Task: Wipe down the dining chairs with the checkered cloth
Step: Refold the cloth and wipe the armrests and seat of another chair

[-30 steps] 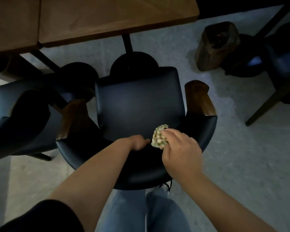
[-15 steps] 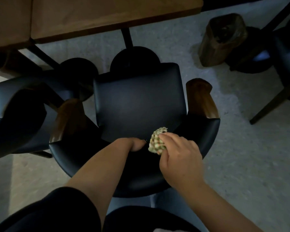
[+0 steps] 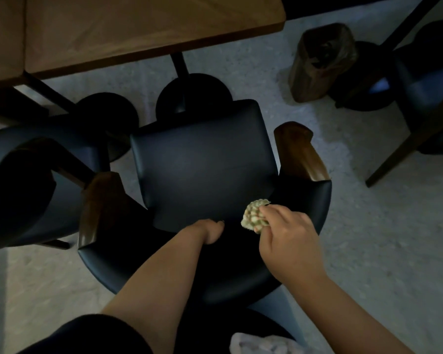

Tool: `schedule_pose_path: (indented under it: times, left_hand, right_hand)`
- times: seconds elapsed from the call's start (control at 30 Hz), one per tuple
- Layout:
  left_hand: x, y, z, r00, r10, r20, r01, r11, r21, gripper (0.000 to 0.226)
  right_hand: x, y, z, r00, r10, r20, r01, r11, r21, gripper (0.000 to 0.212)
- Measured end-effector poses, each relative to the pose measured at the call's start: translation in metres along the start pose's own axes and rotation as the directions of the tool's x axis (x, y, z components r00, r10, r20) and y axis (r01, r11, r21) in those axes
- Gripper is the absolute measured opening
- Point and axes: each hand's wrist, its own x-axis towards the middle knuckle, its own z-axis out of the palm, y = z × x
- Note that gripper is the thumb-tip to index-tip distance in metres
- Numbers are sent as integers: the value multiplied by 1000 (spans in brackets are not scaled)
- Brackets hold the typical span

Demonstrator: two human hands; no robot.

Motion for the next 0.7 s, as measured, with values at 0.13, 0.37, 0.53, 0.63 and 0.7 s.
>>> schedule_pose_path:
  times: [0.13, 0.37, 0.53, 0.63, 0.7]
  left_hand:
    - [-4, 9, -9, 1000, -1, 0, 1, 1000, 31, 60]
    - [-2, 9, -36, 1000, -17, -23, 19, 996, 92, 59]
    - [-2, 12, -56, 998, 17, -59, -12, 996, 93, 55]
    - [0, 15, -71, 995, 51, -91, -40, 993, 114, 52]
    - [4, 17, -79, 992, 74, -105, -61, 990, 126, 51]
  right_hand:
    - [8, 6, -7, 1000, 20, 10, -19, 1000, -13, 42]
    - [17, 2, -7, 997, 79, 6, -79, 996, 31, 46]
    - [36, -2, -6, 995, 96, 23, -97, 995, 25, 46]
    - [52, -3, -5, 995, 99, 31, -100, 995, 17, 47]
    - [64, -3, -3, 993, 104, 54, -105, 994, 7, 48]
